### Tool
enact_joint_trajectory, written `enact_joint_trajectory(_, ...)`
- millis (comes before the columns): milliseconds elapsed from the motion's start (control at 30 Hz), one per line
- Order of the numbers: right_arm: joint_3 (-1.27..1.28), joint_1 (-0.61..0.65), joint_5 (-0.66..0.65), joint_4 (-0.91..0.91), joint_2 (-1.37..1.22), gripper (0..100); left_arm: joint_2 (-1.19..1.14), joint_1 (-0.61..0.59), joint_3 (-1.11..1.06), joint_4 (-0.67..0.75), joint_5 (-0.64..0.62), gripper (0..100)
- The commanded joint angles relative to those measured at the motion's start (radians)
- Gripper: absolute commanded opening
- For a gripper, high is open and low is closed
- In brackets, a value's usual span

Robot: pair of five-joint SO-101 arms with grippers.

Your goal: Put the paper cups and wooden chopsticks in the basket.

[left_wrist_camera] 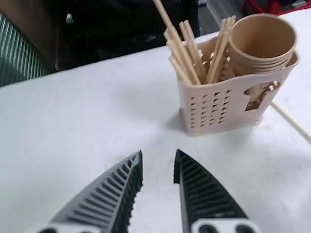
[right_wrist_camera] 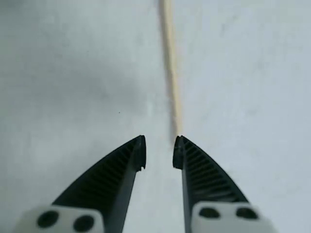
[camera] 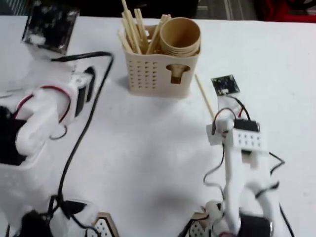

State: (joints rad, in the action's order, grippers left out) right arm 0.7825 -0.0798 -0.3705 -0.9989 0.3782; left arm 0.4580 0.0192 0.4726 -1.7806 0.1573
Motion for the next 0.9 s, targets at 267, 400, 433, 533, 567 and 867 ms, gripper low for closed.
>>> enact_joint_trajectory(267, -0.164, -0.036, -0.048, -0.008, -0.225, 10.9, 0.46, -0.196, -0.852, 0.405, 0.014, 12)
enact_joint_trajectory(400, -0.16, -0.051, -0.048, 0.038, -0.285, 10.9, 0.604, -0.248, -1.138, 0.559, 0.083, 12)
enact_joint_trajectory(433, -0.163, -0.059, -0.048, 0.059, -0.305, 10.9, 0.636, -0.263, -1.197, 0.589, 0.091, 12)
enact_joint_trajectory(533, -0.164, -0.084, -0.049, 0.114, -0.361, 10.9, 0.719, -0.314, -1.339, 0.661, 0.092, 12)
enact_joint_trajectory(567, -0.164, -0.085, -0.049, 0.125, -0.381, 10.8, 0.742, -0.329, -1.378, 0.678, 0.092, 12)
enact_joint_trajectory(867, -0.164, -0.085, -0.115, 0.14, -0.464, 7.1, 0.839, -0.352, -1.648, 0.796, 0.094, 12)
